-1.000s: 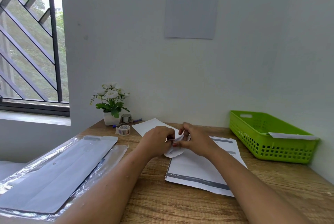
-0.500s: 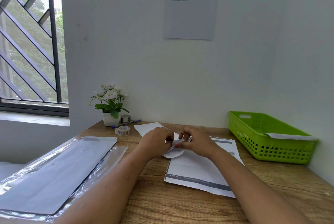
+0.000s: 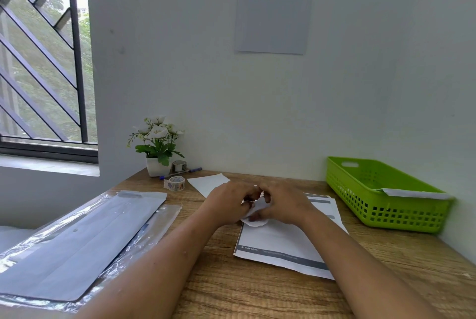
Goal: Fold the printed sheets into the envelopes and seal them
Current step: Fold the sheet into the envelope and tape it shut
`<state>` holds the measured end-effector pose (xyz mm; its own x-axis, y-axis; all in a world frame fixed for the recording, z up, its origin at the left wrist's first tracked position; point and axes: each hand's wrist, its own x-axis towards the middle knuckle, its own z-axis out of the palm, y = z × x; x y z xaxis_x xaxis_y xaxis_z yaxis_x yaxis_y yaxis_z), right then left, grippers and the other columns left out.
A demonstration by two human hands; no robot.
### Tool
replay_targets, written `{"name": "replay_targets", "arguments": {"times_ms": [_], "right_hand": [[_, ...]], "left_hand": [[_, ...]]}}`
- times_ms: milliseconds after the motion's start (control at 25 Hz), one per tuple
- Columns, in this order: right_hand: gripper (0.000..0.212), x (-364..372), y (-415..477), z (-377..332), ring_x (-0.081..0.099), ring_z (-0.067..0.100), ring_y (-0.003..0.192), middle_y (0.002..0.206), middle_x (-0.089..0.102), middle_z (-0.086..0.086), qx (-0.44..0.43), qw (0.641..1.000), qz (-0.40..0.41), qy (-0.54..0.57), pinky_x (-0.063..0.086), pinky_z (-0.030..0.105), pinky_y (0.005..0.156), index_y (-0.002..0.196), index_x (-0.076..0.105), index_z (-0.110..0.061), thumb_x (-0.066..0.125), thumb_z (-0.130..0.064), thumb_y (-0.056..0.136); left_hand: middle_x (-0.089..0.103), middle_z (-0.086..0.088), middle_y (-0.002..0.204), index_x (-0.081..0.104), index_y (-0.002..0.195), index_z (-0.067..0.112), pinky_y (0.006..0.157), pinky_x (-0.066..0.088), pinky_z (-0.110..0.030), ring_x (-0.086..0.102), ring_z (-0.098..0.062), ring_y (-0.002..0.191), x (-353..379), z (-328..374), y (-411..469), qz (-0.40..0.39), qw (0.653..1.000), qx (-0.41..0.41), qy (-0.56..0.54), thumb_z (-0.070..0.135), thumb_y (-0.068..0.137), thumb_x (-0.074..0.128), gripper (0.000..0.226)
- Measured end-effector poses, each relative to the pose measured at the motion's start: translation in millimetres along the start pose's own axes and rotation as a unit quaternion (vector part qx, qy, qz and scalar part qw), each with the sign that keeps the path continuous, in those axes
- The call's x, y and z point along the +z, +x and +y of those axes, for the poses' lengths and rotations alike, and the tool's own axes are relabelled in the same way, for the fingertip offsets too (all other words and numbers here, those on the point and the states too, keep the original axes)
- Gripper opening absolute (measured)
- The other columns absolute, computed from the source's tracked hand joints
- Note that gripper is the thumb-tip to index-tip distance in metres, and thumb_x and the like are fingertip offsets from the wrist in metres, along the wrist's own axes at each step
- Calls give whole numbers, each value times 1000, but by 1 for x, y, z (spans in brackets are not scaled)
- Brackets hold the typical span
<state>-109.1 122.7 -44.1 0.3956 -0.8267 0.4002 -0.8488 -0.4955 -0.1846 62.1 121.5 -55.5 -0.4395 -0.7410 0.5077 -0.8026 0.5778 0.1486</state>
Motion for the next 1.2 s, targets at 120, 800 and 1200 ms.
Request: {"name": "replay_targets", "arguments": {"times_ms": [120,800,1200], "right_hand": [[39,-1,-1,-1,55,11,75,81,59,-11,12,1000,-19,3,42,27,61,93,62,-30,77,-52,65],[15,3,-2,-11,61,20,80,88,68,-3,87,985,76,-128,40,27,63,84,61,-22,56,-36,80],[21,6,0,-6,61,22,85,93,67,-1,112,986,40,-118,47,30,70,87,59,-22,62,-39,77]], "left_hand": [[65,7,91,62,89,22,64,37,-24,49,-10,76,0,-4,0,-6,1000,-19,10,24,86,55,8],[66,6,93,63,90,22,68,41,-27,55,-13,85,3,4,4,-12,999,32,5,18,86,50,14],[66,6,98,64,93,22,74,47,-29,52,-10,82,4,0,3,-34,999,17,-7,20,85,52,15]]}}
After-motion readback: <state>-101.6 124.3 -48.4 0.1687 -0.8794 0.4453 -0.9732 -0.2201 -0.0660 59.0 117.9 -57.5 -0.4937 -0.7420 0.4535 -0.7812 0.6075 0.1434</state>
